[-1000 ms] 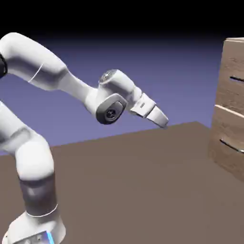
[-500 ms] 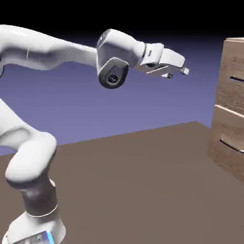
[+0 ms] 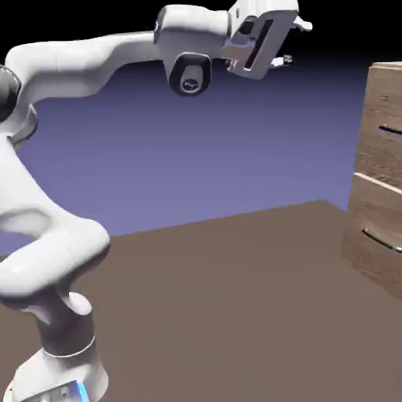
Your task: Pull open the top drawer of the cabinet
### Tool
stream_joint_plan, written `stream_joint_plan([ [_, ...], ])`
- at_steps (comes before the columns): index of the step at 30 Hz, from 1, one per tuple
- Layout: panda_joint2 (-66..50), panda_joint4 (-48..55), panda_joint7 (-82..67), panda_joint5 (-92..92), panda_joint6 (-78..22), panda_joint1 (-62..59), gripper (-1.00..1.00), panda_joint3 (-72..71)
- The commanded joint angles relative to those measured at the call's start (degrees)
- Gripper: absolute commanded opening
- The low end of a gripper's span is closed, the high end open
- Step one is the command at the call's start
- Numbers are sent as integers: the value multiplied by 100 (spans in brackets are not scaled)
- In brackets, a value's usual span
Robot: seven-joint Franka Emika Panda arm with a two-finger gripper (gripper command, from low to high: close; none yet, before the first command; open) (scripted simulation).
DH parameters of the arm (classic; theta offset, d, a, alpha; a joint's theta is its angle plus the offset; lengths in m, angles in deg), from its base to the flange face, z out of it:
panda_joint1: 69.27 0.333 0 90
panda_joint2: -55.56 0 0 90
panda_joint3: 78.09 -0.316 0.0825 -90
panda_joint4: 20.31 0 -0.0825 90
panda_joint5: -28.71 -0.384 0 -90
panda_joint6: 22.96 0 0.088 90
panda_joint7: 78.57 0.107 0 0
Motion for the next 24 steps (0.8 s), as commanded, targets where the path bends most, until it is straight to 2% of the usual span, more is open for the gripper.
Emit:
stream_joint_plan([
  [1, 32, 133, -250, -199, -6, -183, 0, -152],
  [24, 760, 3177, -5981, -4769, -149, -4393, 0, -3635],
])
